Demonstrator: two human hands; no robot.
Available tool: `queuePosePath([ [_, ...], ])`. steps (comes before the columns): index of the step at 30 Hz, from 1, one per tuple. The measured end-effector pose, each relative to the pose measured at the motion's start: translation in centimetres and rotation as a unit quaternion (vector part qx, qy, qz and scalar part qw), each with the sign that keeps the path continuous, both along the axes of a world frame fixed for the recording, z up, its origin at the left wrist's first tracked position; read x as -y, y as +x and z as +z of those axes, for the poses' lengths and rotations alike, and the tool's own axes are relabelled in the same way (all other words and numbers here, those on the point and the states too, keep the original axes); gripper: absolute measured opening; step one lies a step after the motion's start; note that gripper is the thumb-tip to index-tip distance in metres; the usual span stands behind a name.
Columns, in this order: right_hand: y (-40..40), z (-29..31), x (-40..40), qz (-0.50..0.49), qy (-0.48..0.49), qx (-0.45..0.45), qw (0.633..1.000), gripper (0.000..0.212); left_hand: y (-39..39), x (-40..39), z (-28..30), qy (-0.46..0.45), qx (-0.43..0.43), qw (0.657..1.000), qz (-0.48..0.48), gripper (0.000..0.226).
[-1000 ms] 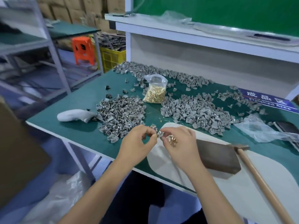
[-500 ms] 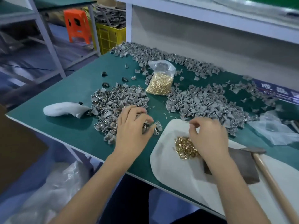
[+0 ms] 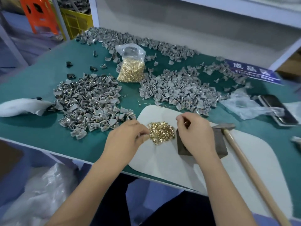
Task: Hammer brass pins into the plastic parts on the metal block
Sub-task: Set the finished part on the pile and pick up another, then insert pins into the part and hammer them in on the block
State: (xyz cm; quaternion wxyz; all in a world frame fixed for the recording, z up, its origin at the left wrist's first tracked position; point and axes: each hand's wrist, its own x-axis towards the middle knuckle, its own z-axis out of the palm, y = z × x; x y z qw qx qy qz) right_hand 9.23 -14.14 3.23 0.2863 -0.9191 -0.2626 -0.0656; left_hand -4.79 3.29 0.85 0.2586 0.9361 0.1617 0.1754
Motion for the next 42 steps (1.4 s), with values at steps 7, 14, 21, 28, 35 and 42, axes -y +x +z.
queuePosePath([
  [7, 0.1, -0.1, 0.2, -0.011, -0.017, 0.008, 1.000, 0.024, 0.8, -0.2, 0.0, 0.058, -0.017, 0.997, -0.053, 0.005],
  [14, -0.2, 0.2, 0.3, 0.010, 0.051, -0.004, 0.999, 0.019, 1.7, 0.8, -0.4, 0.060, 0.027, 0.998, -0.024, 0.010],
  [21, 0.9, 0.5, 1.2, 0.034, 0.190, -0.101, 0.976, 0.014, 5.8, 3.8, 2.3, -0.113, 0.123, 0.984, -0.062, 0.024],
  [28, 1.1, 0.8, 1.9, 0.114, 0.221, -0.123, 0.961, 0.016, 6.6, 4.7, 1.5, -0.001, 0.042, 0.992, -0.117, 0.040],
  [35, 0.9, 0.9, 1.7, 0.108, 0.204, -0.135, 0.964, 0.015, 6.9, 4.1, 1.5, -0.039, 0.087, 0.992, -0.084, 0.043],
  [42, 0.7, 1.1, 1.8, 0.097, 0.215, -0.143, 0.961, 0.009, 7.3, 3.9, 0.5, -0.027, 0.174, 0.981, -0.079, 0.036],
])
